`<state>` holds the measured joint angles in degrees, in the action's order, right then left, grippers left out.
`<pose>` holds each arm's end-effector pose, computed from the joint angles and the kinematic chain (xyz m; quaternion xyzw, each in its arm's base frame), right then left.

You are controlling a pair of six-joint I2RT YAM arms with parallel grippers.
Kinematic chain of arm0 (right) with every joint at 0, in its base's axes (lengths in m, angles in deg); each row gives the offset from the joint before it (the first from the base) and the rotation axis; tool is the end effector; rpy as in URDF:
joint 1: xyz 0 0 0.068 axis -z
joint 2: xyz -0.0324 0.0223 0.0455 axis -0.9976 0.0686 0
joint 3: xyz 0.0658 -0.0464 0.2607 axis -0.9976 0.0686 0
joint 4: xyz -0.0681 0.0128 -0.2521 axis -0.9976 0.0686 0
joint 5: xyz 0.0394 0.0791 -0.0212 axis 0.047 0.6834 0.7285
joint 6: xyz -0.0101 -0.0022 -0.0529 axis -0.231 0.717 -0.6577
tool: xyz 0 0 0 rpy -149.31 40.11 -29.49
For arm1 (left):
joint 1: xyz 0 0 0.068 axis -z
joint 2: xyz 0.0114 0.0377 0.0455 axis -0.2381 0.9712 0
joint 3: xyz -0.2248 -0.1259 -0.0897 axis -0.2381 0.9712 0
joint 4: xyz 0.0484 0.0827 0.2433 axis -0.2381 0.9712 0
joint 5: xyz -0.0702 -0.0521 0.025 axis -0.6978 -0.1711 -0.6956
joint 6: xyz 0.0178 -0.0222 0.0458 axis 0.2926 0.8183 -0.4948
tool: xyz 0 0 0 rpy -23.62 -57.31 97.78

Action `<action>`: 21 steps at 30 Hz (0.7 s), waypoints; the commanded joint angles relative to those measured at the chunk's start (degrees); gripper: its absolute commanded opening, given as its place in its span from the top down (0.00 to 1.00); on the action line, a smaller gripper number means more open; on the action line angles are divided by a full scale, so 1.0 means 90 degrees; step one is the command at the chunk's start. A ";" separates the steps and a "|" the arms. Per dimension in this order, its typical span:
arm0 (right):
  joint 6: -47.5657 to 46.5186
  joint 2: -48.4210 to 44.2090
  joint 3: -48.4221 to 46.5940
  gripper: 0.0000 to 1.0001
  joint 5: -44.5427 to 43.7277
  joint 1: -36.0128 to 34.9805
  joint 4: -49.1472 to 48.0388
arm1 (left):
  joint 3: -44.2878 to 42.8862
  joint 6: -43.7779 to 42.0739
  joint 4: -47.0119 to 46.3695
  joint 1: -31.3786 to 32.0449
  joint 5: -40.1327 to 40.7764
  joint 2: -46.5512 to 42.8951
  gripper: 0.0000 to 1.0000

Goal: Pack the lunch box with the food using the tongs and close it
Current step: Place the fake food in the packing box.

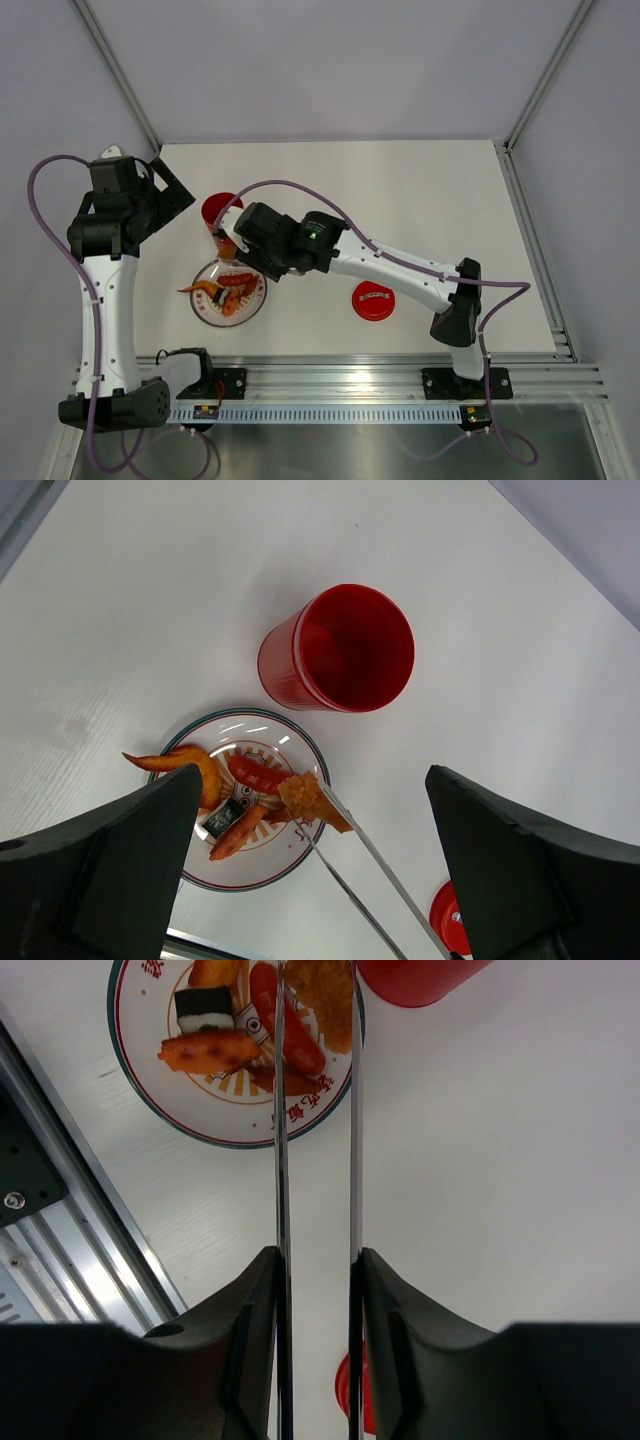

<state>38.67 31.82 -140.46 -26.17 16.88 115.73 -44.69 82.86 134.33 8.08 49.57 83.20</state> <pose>0.1578 0.3977 0.3614 -0.5568 0.7543 0.1041 0.3318 0.1896 0.0209 0.4297 -0.2993 0.8503 -0.0732 0.4266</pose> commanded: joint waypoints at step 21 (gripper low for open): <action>-0.0247 -0.0375 -0.0293 1.00 -0.0947 0.0490 -0.2033 | -0.0081 0.0012 -0.0107 -0.0227 -0.0119 -0.0233 0.01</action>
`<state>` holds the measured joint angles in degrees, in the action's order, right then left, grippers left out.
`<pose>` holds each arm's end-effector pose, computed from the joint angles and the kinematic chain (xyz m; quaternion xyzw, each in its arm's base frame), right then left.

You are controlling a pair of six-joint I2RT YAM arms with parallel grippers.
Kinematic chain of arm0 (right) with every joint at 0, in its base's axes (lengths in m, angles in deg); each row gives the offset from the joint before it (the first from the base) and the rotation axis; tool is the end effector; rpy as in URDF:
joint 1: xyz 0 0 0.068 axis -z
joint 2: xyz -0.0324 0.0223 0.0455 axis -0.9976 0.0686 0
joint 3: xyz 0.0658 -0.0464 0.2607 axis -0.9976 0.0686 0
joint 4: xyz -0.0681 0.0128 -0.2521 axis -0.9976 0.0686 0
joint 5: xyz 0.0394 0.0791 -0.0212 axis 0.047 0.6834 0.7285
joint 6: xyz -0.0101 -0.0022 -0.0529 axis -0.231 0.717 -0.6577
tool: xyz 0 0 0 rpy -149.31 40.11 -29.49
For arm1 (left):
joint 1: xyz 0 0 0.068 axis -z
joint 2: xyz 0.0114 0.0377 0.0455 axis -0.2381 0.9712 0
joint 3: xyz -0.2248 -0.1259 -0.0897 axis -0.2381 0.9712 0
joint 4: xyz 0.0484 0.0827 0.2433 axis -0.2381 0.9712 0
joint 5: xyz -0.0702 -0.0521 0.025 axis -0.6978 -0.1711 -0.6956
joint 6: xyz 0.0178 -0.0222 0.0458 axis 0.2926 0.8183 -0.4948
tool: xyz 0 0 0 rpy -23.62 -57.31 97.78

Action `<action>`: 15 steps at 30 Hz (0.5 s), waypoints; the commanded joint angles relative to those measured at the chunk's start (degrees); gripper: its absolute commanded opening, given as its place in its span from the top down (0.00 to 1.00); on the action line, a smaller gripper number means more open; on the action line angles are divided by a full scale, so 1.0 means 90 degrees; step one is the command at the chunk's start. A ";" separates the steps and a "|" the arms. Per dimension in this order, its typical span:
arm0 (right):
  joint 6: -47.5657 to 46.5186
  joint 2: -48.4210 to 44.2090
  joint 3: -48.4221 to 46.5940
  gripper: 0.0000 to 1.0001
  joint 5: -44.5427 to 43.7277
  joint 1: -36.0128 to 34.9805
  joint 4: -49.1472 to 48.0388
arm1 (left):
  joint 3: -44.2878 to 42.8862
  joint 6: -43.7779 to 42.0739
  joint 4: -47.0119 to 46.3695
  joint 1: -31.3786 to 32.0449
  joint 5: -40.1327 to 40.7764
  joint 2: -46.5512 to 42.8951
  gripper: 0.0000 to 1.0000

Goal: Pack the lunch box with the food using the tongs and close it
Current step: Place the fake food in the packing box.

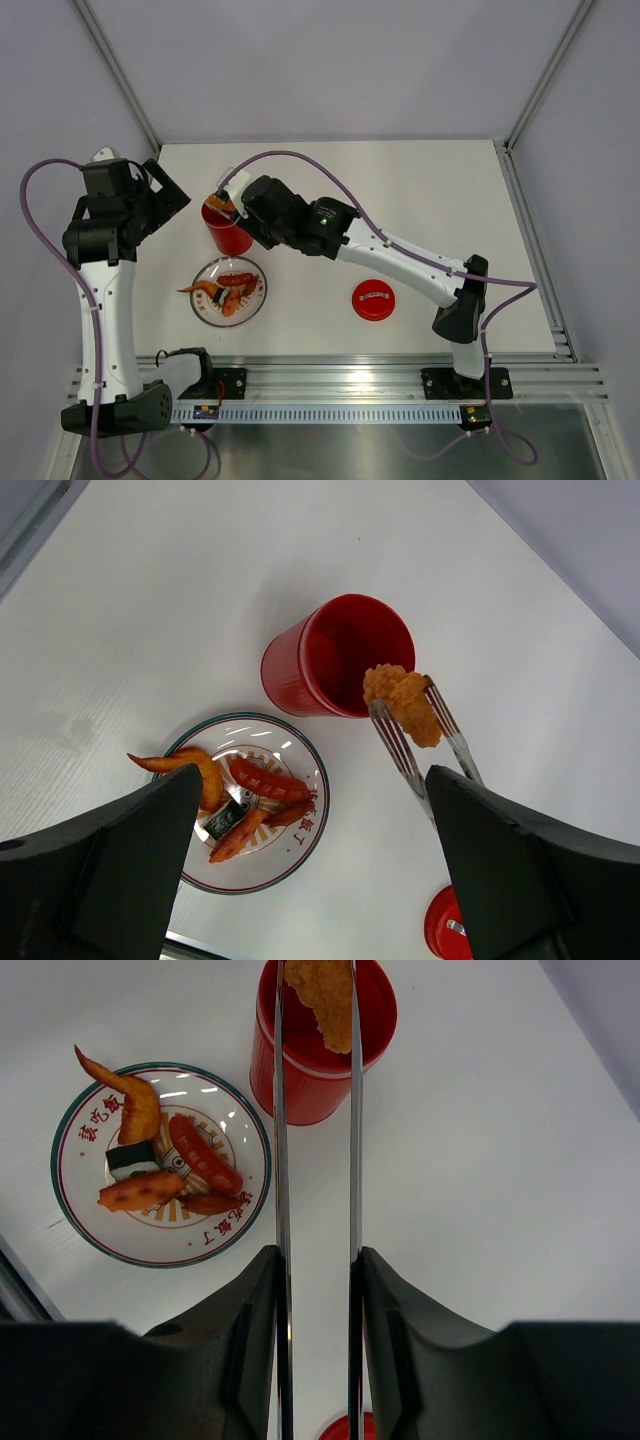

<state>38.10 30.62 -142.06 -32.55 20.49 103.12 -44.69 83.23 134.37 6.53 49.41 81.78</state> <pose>0.1899 0.3939 0.3969 -0.4721 0.7428 0.1108 0.4616 0.1811 0.0250 0.4338 -0.3115 0.8404 -0.0725 0.4376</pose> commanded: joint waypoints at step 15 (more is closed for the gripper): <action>-0.0048 0.0423 -0.0458 1.00 -0.0082 0.0304 -0.0807 | 0.0046 -0.0078 -0.0131 -0.0113 -0.0131 -0.0094 0.01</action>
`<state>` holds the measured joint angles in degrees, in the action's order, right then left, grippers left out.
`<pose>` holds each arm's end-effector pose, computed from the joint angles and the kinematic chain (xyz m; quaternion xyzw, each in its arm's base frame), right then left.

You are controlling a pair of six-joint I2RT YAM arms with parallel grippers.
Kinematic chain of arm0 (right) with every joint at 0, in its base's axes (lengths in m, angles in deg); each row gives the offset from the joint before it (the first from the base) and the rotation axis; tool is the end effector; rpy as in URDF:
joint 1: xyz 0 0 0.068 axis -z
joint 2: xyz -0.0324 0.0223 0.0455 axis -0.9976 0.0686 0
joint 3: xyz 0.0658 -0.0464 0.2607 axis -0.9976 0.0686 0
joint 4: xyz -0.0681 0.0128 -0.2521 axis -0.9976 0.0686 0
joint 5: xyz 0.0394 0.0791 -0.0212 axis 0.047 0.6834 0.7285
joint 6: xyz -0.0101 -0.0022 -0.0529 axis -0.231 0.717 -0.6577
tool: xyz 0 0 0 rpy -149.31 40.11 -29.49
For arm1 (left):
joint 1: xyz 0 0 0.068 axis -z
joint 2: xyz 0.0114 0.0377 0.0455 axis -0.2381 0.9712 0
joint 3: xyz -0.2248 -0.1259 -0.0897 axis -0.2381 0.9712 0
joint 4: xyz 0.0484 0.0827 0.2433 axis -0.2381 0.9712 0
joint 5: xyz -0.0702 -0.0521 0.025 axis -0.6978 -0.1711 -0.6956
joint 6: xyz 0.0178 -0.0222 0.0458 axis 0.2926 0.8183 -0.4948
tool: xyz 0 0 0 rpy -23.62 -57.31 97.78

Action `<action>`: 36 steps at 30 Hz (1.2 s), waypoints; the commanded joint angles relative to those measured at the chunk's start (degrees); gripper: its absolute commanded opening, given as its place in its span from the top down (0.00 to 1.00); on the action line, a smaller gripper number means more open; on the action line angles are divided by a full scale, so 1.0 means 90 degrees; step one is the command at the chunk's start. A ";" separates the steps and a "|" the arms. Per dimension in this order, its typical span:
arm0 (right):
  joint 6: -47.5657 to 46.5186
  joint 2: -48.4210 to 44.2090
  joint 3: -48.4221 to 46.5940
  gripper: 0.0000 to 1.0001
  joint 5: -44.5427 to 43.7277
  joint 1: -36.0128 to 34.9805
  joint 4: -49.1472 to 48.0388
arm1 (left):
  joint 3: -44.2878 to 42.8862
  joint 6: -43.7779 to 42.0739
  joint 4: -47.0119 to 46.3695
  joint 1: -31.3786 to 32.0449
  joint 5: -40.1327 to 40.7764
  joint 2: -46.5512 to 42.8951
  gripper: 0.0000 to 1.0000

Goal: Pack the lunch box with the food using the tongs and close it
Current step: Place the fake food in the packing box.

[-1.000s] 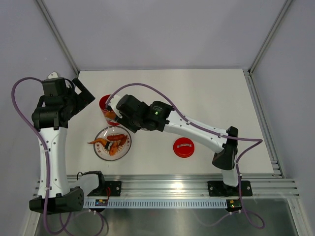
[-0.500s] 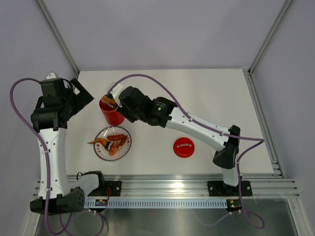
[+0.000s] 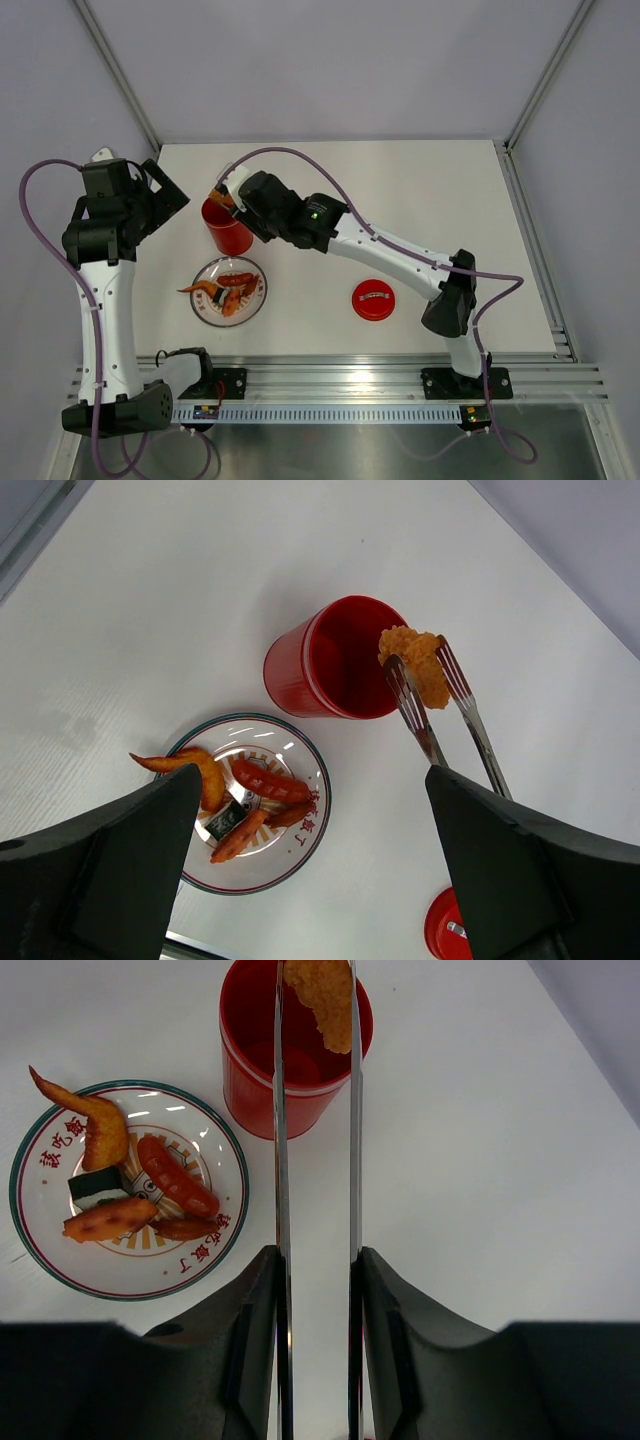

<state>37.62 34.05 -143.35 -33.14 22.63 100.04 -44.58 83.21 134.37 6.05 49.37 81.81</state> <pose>0.2133 0.4034 0.3835 -0.4559 0.7480 0.0999 0.4719 0.1812 0.0265 0.4331 -0.3149 0.8397 -0.0706 0.4368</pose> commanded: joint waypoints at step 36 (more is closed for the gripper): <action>0.0543 0.0579 -0.0100 0.49 0.0257 0.0252 -0.0592 | 0.0102 -0.0173 -0.0131 -0.0157 -0.0273 -0.0136 0.01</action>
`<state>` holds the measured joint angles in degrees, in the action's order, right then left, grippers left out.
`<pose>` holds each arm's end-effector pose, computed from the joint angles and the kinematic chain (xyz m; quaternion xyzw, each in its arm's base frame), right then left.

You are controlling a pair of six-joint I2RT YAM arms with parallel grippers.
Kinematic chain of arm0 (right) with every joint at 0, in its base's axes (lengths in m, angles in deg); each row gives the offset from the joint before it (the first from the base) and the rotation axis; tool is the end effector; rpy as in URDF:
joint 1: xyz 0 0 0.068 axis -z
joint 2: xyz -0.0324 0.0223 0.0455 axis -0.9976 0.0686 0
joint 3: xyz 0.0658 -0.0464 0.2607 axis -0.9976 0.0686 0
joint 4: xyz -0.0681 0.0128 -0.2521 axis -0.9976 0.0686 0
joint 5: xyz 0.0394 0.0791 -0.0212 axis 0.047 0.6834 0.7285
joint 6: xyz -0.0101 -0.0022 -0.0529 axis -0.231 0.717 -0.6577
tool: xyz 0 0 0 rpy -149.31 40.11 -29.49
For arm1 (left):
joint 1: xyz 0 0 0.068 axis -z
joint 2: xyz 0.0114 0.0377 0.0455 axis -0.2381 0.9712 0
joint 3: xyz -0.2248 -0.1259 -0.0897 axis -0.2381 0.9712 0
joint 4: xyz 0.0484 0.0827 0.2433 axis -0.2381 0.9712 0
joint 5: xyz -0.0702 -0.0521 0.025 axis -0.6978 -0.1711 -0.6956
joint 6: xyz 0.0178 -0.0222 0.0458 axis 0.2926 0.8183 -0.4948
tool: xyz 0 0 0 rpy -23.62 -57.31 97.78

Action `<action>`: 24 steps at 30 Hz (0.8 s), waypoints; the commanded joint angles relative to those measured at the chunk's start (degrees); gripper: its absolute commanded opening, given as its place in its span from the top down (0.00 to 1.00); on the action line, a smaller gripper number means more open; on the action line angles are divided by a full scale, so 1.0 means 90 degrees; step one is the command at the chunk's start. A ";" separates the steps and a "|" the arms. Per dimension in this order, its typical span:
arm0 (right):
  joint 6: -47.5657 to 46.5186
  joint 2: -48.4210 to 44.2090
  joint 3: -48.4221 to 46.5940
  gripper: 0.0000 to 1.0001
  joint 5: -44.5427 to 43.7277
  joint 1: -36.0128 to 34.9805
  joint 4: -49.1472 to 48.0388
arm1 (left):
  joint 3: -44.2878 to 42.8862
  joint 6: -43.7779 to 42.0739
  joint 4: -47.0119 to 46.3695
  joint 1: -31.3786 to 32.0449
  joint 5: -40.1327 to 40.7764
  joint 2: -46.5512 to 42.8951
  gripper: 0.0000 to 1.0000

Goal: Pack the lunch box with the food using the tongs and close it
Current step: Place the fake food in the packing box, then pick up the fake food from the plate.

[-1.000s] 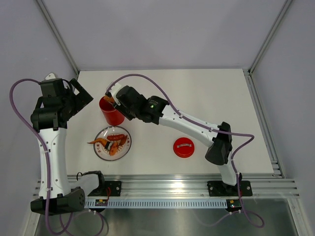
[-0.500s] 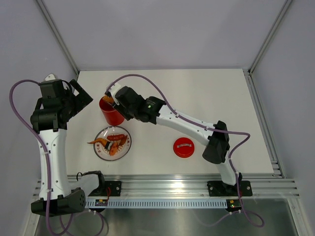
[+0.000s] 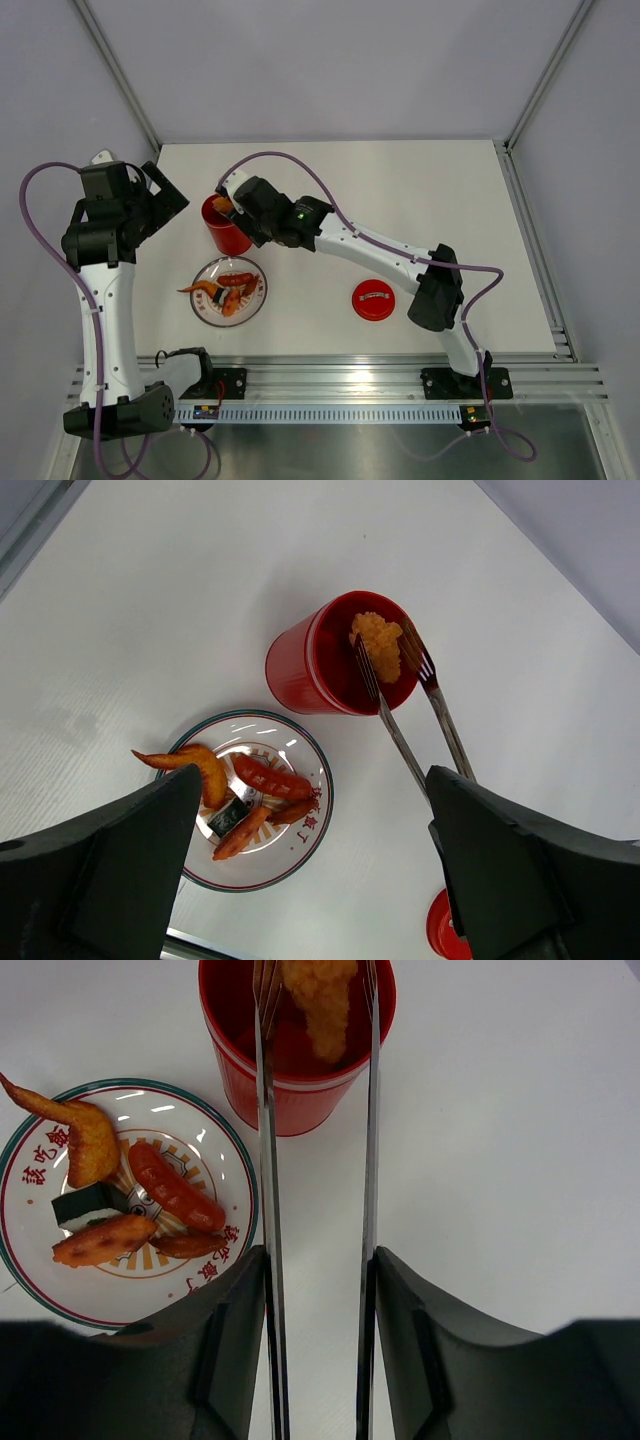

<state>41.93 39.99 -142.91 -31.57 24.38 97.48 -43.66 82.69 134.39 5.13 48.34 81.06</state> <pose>0.2383 0.4225 0.3380 -0.4335 0.7795 0.1054 0.4397 0.1781 0.0284 0.4306 -0.3144 0.8408 -0.0727 0.4347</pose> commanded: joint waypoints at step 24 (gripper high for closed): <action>0.0172 -0.1360 0.0173 0.75 0.0415 0.0038 -0.0503 | 0.0156 -0.0085 -0.0221 -0.0065 -0.0169 -0.0112 0.01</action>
<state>42.87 35.86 -142.08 -28.64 24.38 96.80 -42.55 82.62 134.28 5.02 48.12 81.00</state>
